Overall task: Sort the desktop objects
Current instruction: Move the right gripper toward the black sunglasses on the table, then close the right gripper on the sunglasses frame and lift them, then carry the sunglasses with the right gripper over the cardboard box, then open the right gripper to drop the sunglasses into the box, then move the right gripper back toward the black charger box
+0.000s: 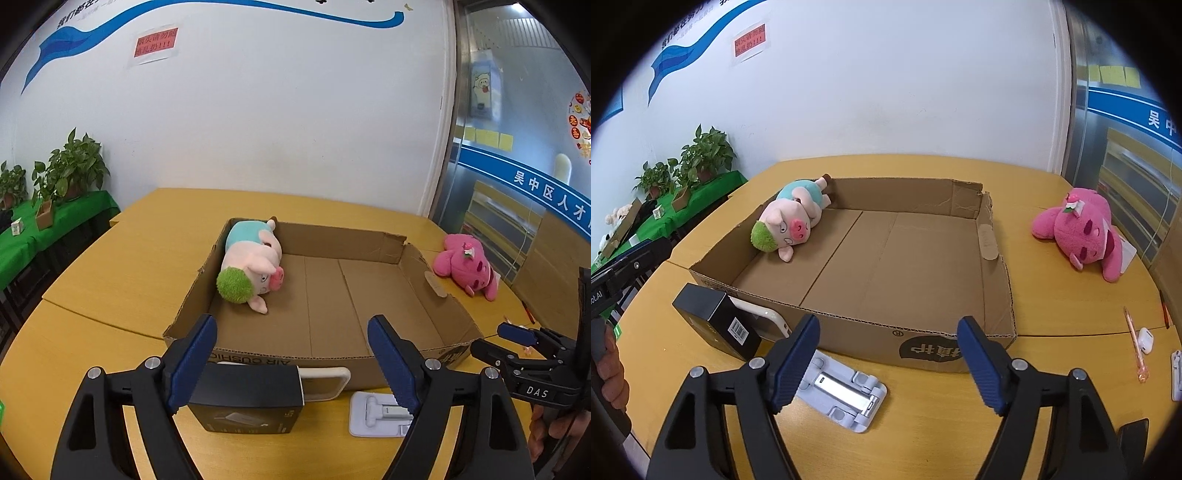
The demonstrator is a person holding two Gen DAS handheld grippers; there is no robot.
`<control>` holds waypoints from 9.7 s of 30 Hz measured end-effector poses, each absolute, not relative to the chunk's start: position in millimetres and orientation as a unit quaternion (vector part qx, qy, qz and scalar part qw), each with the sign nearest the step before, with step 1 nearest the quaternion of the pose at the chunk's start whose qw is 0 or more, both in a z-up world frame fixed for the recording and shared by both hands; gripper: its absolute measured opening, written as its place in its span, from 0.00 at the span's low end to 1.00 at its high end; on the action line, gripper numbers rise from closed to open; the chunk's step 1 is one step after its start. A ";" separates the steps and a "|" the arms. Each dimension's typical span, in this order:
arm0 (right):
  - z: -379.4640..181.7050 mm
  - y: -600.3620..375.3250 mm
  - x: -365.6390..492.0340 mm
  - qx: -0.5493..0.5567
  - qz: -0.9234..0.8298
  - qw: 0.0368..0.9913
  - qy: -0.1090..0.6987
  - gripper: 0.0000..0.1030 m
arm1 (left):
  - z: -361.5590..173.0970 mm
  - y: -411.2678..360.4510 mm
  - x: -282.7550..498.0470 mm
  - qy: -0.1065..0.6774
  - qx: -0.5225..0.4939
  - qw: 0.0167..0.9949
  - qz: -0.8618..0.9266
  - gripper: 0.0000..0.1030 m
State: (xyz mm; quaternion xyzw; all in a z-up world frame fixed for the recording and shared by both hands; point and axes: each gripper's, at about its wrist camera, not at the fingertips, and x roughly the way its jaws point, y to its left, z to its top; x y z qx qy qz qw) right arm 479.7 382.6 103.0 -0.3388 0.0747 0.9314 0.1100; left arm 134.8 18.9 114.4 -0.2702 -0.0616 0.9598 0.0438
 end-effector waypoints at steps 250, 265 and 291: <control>132.4 392.5 410.4 -0.346 0.920 0.157 0.093 0.76 | 111.8 44.5 71.4 -0.022 -0.199 0.036 0.979 0.91; 151.1 353.7 463.2 -0.325 0.930 0.163 0.045 0.76 | 125.1 83.8 147.4 -0.005 -0.173 0.075 0.982 0.93; 137.5 353.6 463.4 -0.342 0.925 0.152 0.068 0.76 | 105.9 73.2 137.1 -0.008 -0.225 0.098 0.969 0.93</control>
